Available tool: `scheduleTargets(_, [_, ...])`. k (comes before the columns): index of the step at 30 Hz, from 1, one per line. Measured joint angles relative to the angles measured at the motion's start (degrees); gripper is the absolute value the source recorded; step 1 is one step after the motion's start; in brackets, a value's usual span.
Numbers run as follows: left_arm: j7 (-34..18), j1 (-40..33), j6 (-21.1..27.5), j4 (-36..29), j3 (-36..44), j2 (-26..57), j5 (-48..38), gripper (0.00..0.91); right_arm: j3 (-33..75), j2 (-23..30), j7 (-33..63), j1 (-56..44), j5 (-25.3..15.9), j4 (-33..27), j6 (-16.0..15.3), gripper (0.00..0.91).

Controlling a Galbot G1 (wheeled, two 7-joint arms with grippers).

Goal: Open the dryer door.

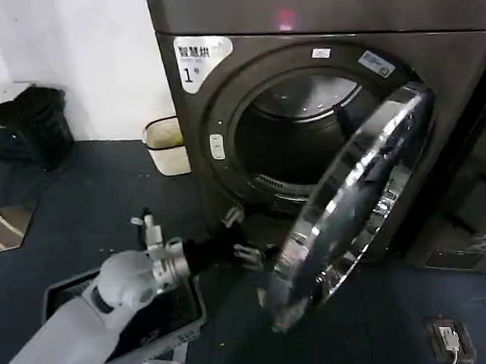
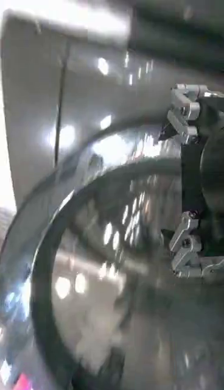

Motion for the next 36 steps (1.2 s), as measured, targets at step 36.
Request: scheduleTargets(36, [-4.5,-30.8,-5.4,16.9,39.8,-19.0,-3.0,0.907,33.5,2.2,41.8,-7.1,-3.0,0.6,-9.9,0.907])
